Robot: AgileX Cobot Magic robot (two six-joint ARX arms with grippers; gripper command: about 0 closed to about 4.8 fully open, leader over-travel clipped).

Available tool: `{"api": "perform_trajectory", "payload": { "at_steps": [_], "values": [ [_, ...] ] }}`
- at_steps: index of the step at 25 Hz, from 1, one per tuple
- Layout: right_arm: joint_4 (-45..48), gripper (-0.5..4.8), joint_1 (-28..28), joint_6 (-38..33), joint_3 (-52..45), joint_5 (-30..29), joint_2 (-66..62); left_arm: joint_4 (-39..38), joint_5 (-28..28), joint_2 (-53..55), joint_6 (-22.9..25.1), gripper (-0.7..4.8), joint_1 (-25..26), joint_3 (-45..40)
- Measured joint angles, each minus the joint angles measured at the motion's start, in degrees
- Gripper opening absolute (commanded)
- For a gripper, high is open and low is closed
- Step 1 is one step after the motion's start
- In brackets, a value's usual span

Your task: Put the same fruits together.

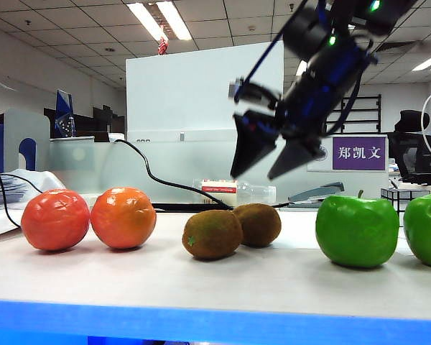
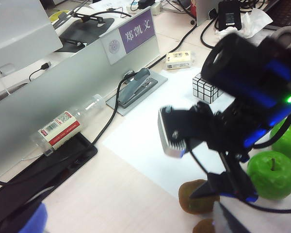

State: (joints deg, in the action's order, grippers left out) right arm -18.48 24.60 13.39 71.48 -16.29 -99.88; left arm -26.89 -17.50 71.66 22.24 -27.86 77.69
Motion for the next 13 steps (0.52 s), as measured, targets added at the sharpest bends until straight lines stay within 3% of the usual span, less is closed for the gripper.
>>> {"api": "perform_trajectory", "payload": {
  "at_steps": [5, 7, 9, 10, 11, 12, 13],
  "values": [
    [-0.5, 4.7, 0.0, 0.0, 0.0, 0.9, 6.8, -0.4, 0.0, 0.0, 0.0, 4.79, 0.0, 0.0],
    [-0.6, 4.3, 0.0, 0.0, 0.0, 2.5, 10.8, -0.7, 0.0, -0.1, -0.8, 4.79, 0.0, 0.0],
    [-0.3, 2.93, 0.0, 0.0, 0.0, 4.8, 15.5, -1.2, 0.2, -0.5, -1.4, 4.79, 0.0, 0.0],
    [-0.2, 2.03, 0.0, 0.0, 0.0, 5.8, 17.7, -1.5, 0.6, -1.2, -1.5, 4.44, 0.0, 0.0],
    [-0.2, 1.01, 0.0, 0.0, 0.0, 6.6, 20.7, -1.7, 1.2, -1.8, -1.5, 2.11, 0.0, 0.0],
    [-0.2, 0.44, -0.1, 0.0, 0.0, 7.1, 23.2, -2.2, 2.1, -3.0, -1.5, 0.37, 0.0, 0.0],
    [0.3, 0.01, -0.3, 0.0, 0.0, 7.3, 26.5, -2.6, 2.8, -4.0, -1.5, 0.14, 0.0, 0.0]
  ]
}}
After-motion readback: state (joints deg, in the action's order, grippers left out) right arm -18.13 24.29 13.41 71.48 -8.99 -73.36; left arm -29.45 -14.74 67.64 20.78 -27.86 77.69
